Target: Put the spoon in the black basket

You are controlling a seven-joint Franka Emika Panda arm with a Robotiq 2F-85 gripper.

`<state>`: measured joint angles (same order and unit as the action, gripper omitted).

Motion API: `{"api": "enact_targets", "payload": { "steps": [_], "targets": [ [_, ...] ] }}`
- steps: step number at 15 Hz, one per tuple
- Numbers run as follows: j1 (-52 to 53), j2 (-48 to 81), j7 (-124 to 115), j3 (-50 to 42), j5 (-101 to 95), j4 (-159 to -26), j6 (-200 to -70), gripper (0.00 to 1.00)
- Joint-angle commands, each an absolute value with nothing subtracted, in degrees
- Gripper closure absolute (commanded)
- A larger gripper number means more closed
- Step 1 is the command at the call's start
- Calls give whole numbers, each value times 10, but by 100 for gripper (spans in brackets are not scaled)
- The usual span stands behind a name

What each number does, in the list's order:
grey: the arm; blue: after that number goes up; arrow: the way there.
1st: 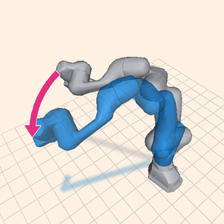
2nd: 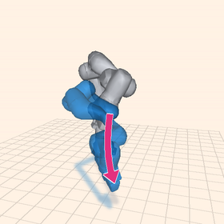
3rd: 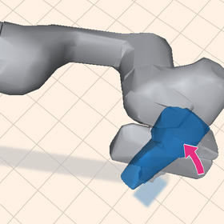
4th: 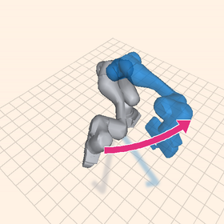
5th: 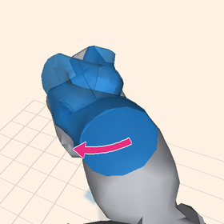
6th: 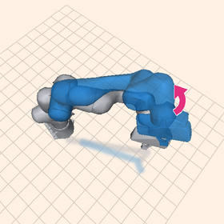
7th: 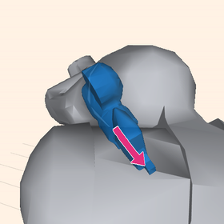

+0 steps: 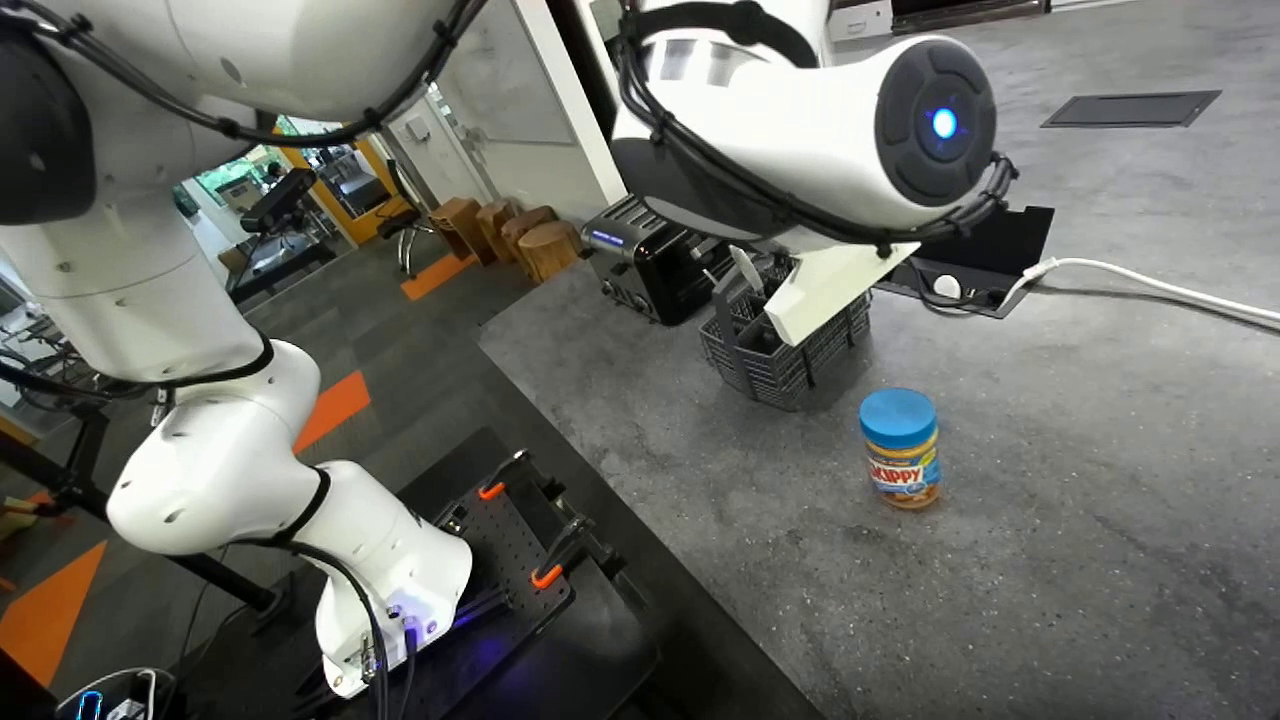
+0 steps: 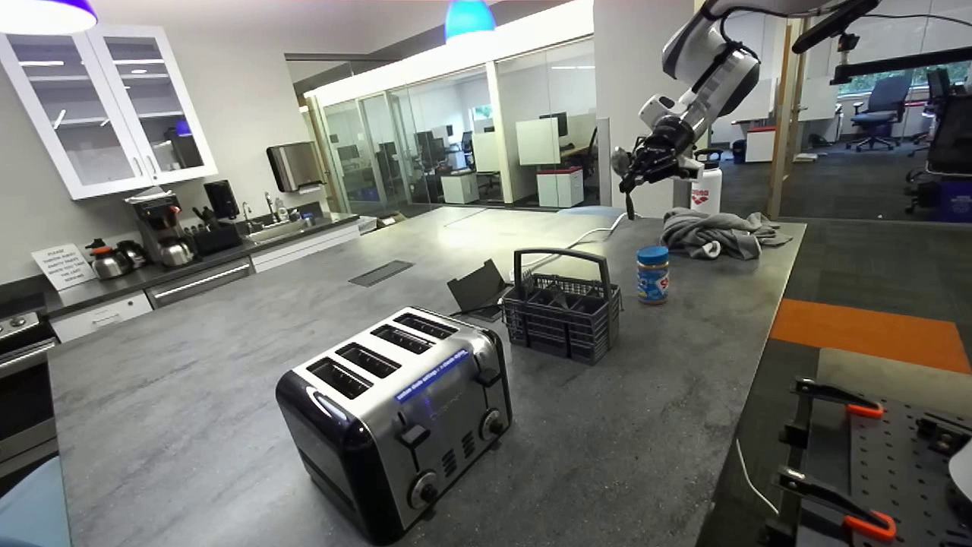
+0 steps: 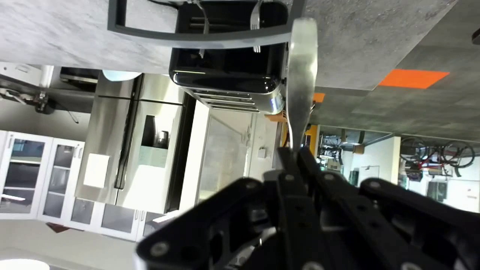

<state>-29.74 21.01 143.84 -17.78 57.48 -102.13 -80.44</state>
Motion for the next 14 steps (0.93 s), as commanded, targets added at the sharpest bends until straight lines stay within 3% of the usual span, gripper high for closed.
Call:
{"api": "enact_targets", "payload": {
  "steps": [1,10,11,14],
  "targets": [
    [-321,300,1428,-166,633,-935,-747,98],
    [-320,380,1409,-145,709,-907,-769,98],
    [-318,385,1407,-143,709,-904,-769,94],
    [-319,388,1407,-144,709,-904,-769,94]
  ]
}}
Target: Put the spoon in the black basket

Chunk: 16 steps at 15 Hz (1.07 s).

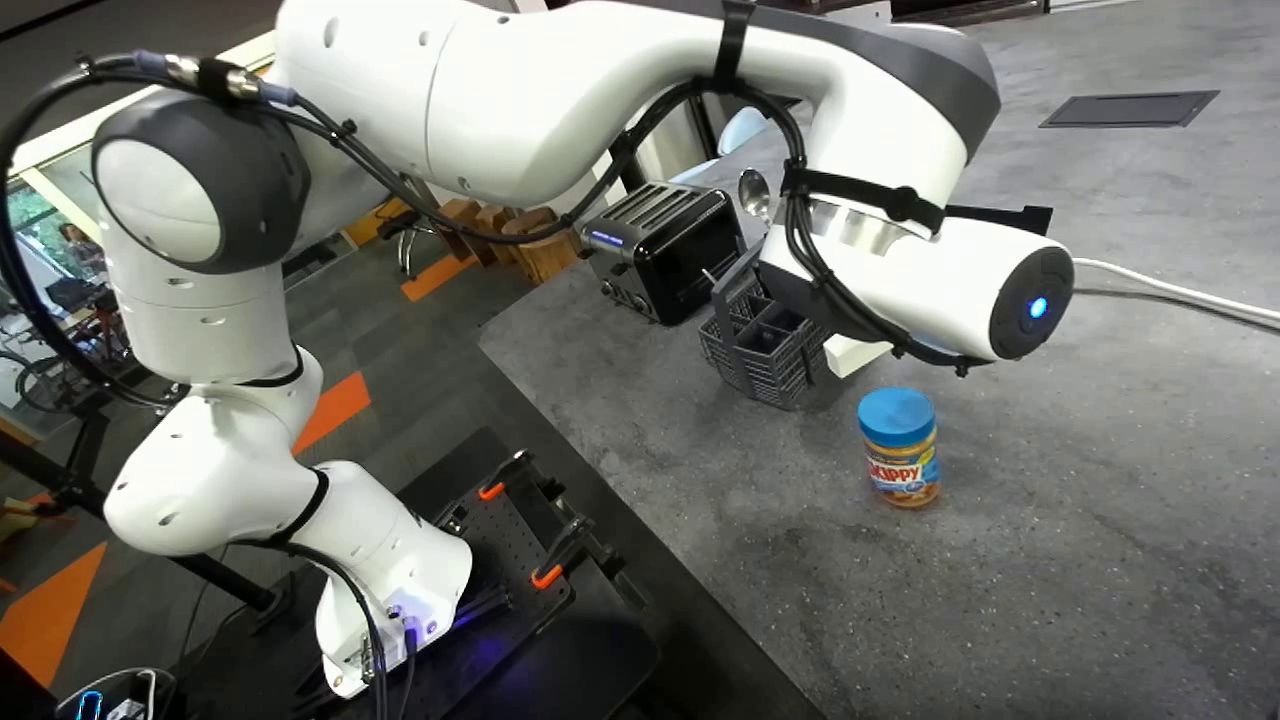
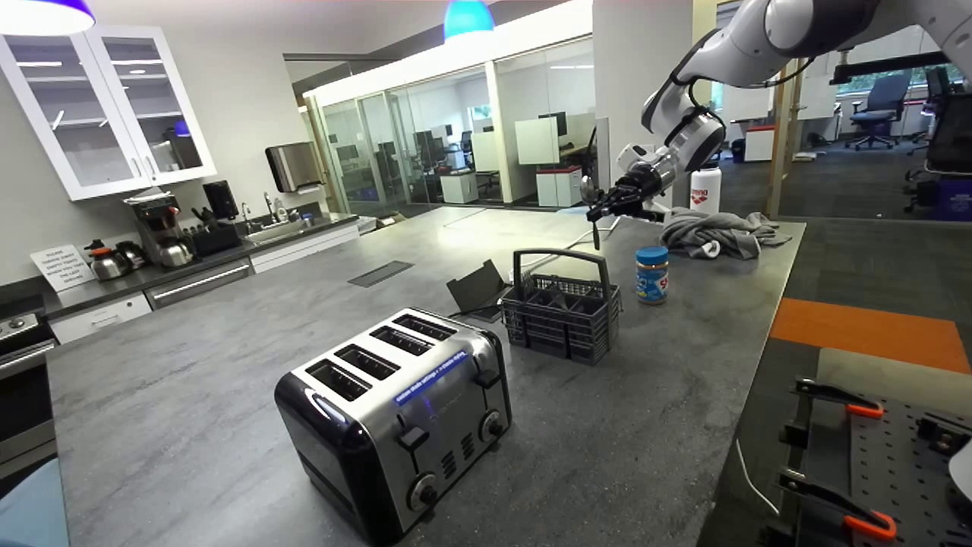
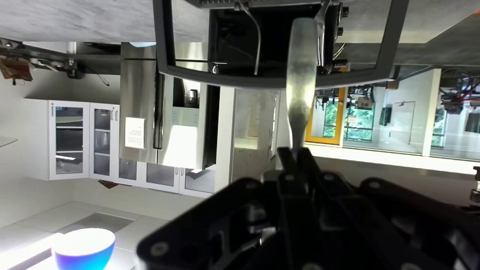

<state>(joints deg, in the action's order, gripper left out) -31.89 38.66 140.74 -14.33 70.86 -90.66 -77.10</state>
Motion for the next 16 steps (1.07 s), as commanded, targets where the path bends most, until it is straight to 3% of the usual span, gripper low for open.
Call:
{"api": "enact_targets", "payload": {
  "steps": [1,2,16],
  "targets": [
    [-319,388,1407,-145,709,-904,-770,94],
    [-316,389,1408,-145,706,-904,-774,98],
    [-291,449,1454,-124,706,-891,-775,98]
  ]
}}
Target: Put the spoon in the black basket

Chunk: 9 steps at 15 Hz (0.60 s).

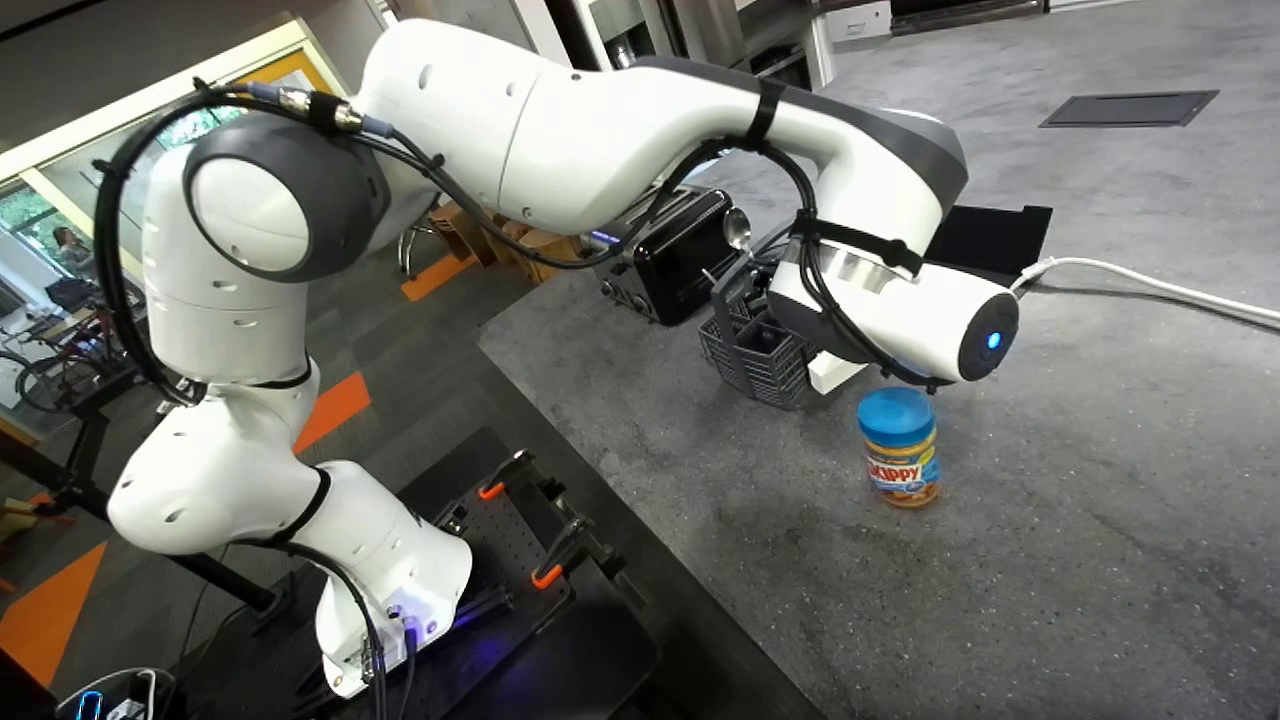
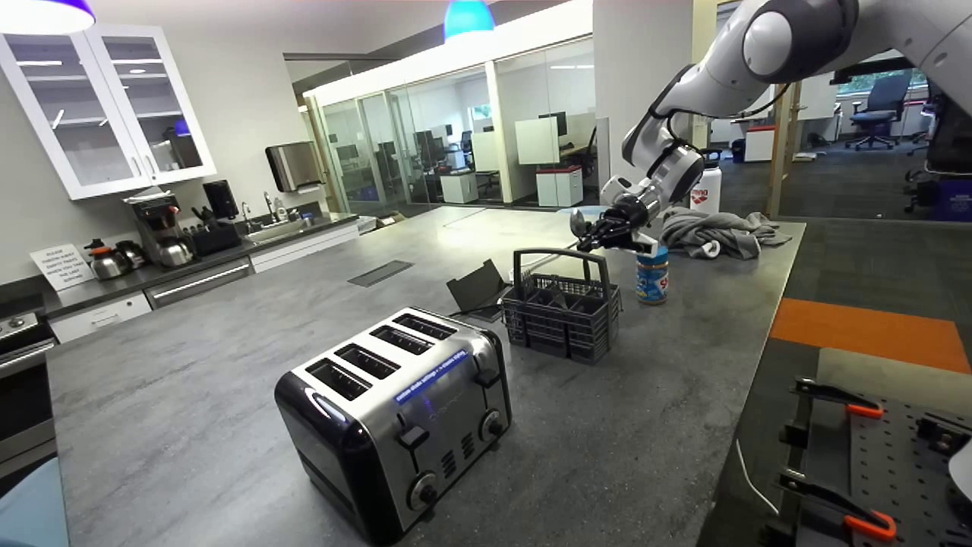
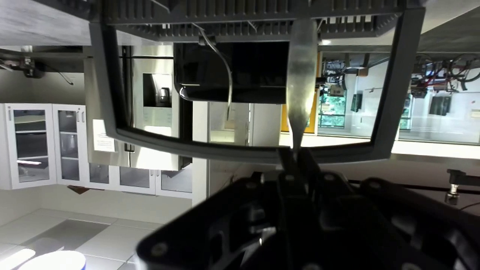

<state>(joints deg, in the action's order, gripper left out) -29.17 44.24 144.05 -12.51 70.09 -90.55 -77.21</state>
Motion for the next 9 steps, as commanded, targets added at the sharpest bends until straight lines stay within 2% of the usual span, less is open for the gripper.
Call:
{"api": "enact_targets", "payload": {
  "steps": [1,9],
  "targets": [
    [-293,450,1455,-124,710,-890,-776,98],
    [-295,478,1456,-124,718,-870,-791,98]
  ]
}}
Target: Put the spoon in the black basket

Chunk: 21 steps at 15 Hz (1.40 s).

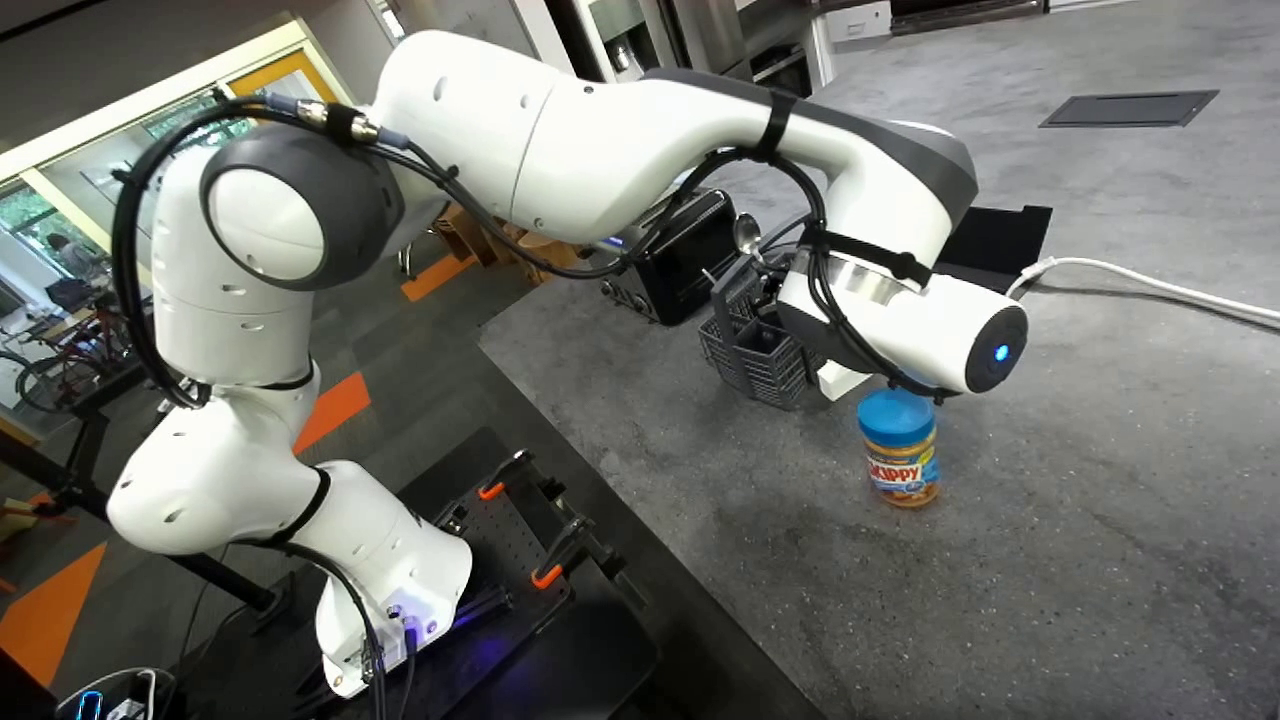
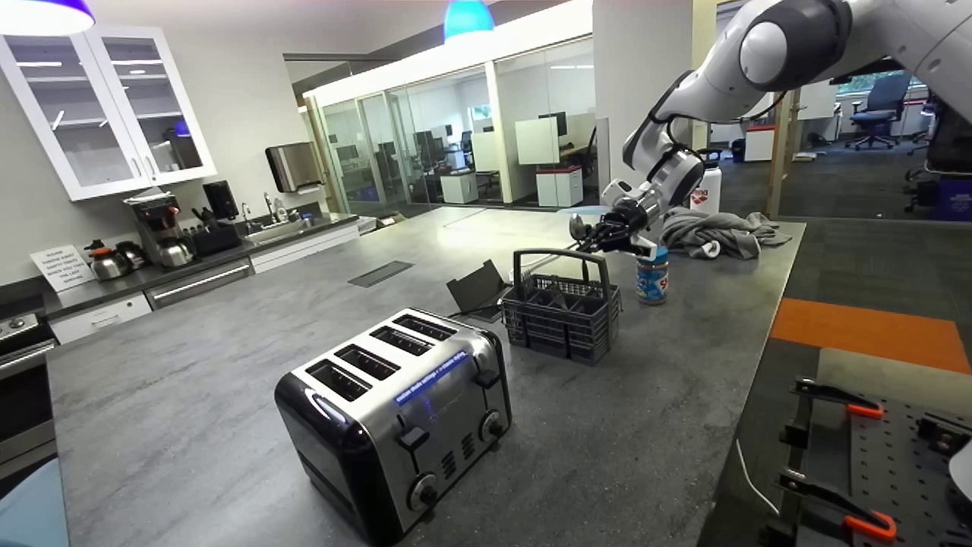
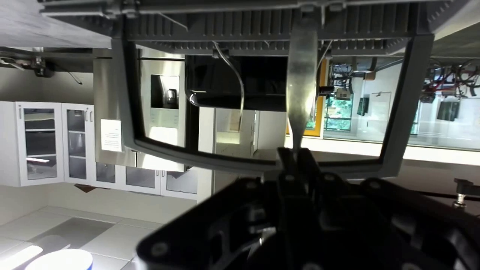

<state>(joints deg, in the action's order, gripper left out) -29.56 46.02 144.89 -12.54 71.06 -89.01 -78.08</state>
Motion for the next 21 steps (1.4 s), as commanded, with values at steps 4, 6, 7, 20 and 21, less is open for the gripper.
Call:
{"api": "enact_targets", "payload": {
  "steps": [4,6,7,20,21],
  "targets": [
    [-298,499,1452,-120,723,-855,-793,98],
    [-299,507,1450,-119,726,-847,-793,98],
    [-299,511,1449,-119,728,-843,-793,98],
    [-295,492,1454,-118,736,-848,-786,9],
    [-296,484,1456,-118,733,-848,-780,1]
  ]
}}
